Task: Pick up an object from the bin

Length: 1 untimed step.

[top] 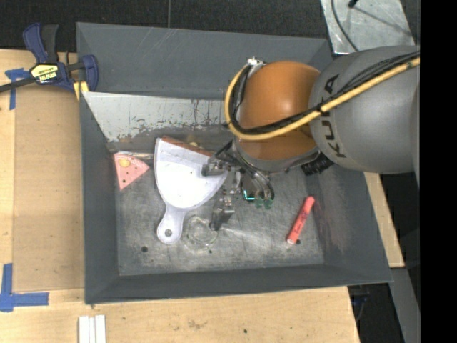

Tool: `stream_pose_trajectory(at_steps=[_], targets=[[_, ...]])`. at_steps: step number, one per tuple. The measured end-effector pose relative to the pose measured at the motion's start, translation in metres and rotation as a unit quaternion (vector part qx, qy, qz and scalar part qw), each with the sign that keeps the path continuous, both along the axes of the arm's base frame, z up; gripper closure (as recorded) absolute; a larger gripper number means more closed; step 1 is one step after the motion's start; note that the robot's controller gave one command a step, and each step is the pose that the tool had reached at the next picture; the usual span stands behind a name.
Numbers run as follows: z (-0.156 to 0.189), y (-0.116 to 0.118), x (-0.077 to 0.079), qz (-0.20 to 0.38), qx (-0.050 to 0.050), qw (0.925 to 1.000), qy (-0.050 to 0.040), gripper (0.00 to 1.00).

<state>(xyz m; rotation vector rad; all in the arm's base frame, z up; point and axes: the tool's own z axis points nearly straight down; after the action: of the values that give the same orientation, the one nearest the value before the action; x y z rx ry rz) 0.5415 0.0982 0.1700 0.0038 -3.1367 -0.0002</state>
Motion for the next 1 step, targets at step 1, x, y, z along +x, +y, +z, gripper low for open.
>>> stream_pose_trajectory(at_steps=[1], targets=[[0.0037, -0.0003, 0.0019, -0.001, 0.0, 1.0, -0.0038, 0.0]])
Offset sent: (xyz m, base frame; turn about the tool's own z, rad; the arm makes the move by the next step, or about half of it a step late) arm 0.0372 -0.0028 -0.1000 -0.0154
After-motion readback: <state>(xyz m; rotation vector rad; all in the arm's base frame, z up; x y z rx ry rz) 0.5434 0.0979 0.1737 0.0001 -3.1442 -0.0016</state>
